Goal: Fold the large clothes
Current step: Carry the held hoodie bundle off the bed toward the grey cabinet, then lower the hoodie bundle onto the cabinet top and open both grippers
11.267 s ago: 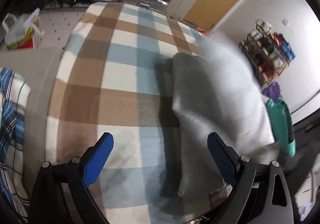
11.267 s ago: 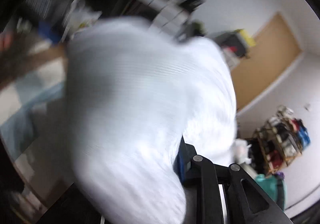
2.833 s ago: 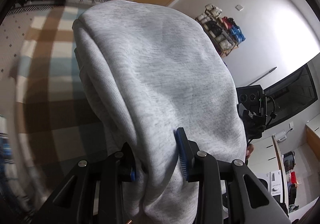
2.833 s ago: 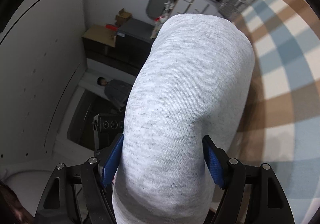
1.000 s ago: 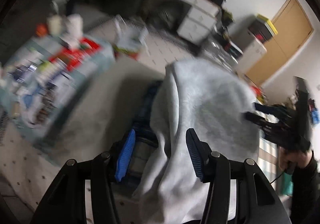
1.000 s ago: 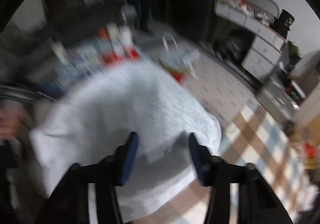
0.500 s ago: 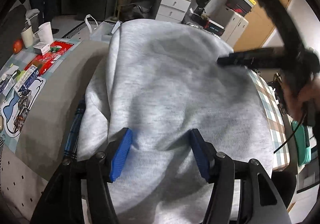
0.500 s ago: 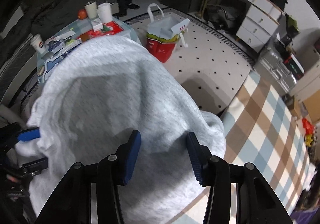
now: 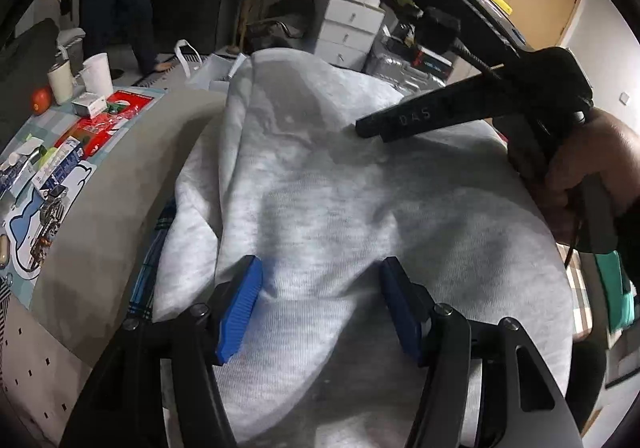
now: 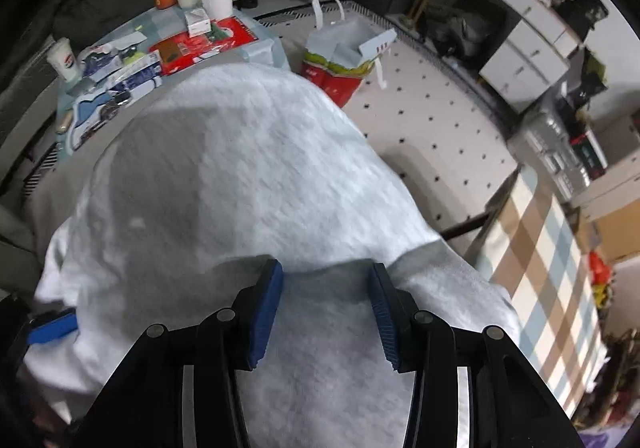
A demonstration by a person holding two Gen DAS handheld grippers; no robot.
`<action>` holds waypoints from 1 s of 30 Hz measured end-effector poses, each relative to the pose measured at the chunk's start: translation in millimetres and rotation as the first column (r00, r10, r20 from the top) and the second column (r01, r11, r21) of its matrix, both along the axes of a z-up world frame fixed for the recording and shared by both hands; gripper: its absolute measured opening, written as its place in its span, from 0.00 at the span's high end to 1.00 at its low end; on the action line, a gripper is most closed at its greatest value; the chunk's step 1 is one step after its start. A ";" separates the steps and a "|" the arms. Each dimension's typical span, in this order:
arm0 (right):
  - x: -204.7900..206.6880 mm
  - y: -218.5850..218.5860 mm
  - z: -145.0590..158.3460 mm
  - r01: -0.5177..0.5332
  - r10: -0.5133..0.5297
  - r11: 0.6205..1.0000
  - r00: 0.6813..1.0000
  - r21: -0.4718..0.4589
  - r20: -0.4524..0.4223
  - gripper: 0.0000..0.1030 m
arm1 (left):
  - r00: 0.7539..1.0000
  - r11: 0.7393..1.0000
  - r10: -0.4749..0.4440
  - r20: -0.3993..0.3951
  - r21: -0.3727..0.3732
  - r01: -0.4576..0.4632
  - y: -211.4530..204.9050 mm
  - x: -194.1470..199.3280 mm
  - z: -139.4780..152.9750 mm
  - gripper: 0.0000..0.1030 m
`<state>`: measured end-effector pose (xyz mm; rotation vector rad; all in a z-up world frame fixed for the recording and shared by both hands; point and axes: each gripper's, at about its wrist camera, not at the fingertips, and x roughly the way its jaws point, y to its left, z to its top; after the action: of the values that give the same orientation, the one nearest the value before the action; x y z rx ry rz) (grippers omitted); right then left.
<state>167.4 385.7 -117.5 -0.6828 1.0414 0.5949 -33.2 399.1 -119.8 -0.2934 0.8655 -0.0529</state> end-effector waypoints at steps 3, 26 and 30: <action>-2.8 -6.5 13.6 -0.011 0.011 0.999 1.000 0.038 0.003 0.59 | 0.995 0.995 -0.063 -0.081 -0.084 0.056 16.5 -4.1 26.4 0.45; -111.3 -158.0 16.7 0.034 0.138 0.818 0.957 0.575 -0.253 0.70 | 0.977 0.994 -0.039 -0.211 -0.106 0.017 11.8 103.4 57.7 0.27; -125.4 -183.3 30.6 0.044 0.161 0.763 0.954 0.645 -0.255 0.66 | 0.992 0.997 -0.071 -0.101 -0.030 0.069 1.1 52.8 77.3 0.26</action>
<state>42.0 202.4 -86.9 -0.0031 0.9999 1.0745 19.5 400.2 -42.5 -0.2922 0.9771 -0.1154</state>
